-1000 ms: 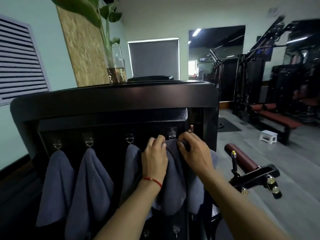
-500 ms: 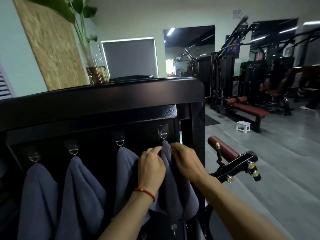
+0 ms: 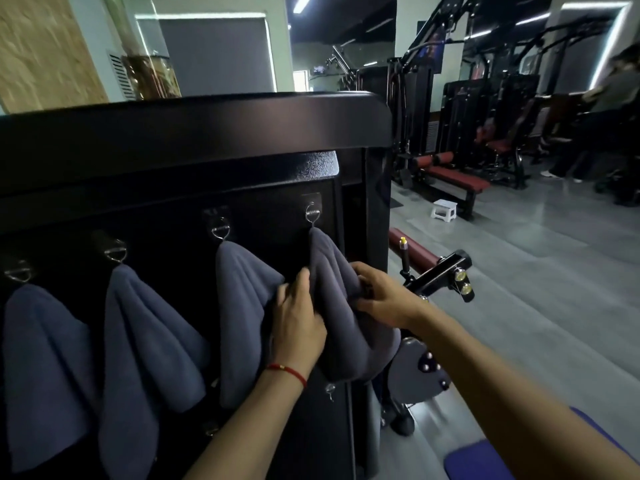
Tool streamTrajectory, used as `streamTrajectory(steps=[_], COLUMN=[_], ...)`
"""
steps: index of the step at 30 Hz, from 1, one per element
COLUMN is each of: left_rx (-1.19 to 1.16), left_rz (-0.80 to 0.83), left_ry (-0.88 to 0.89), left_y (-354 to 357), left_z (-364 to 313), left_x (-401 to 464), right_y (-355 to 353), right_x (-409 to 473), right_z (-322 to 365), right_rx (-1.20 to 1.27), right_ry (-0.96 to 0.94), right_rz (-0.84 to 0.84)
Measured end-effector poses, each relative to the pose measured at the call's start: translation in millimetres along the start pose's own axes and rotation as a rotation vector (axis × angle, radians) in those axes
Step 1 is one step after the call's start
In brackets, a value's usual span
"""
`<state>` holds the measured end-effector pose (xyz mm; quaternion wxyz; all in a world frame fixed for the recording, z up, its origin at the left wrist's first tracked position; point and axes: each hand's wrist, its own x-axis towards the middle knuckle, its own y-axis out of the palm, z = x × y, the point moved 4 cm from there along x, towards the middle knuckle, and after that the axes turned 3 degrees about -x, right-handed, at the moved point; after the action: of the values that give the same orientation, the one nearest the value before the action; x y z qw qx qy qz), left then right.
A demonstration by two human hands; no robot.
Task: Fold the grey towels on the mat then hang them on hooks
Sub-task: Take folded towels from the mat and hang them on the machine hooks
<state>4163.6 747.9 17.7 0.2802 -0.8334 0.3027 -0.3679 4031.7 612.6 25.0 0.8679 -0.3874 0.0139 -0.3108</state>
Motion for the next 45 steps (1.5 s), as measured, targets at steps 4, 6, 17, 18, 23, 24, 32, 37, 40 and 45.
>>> streamTrajectory(steps=[4,6,17,18,23,24,32,37,40,45], left_rx=[-0.102,-0.115,-0.351,-0.416,-0.550,-0.575,-0.389,-0.219,-0.147,-0.081], left_rz=[0.122,0.187,0.125,0.102,0.287,0.349,0.784,1.032,1.196,1.304], left_ry=[0.000,0.000,-0.236,-0.270,-0.320,-0.306,-0.117,-0.108,-0.116,-0.308], left_y=[13,19,26,30,73,84,189,278,333,418], left_z=[4,5,18,20,-2,-12,-101,-156,-184,-196], left_x=[-10,-22,-131,-145,-186,-190,-263,-355,-410,-479], right_y=[14,28,43,42,37,37,16,6,21,72], right_x=[-20,-33,-106,-116,-191,-213,-453,-619,-700,-787], right_z=[-17,-28,-35,-35,-68,-79,-205,-293,-340,-396], right_rx=[-0.254,-0.289,0.124,0.111,-0.011,-0.033,-0.035,-0.001,0.099,0.241], right_ry=[0.127,0.217,0.338,0.365,0.471,0.502,0.917,1.242,1.410,1.580], right_rz=[0.075,0.134,0.144,0.137,0.095,0.105,0.110,-0.003,0.020,0.161])
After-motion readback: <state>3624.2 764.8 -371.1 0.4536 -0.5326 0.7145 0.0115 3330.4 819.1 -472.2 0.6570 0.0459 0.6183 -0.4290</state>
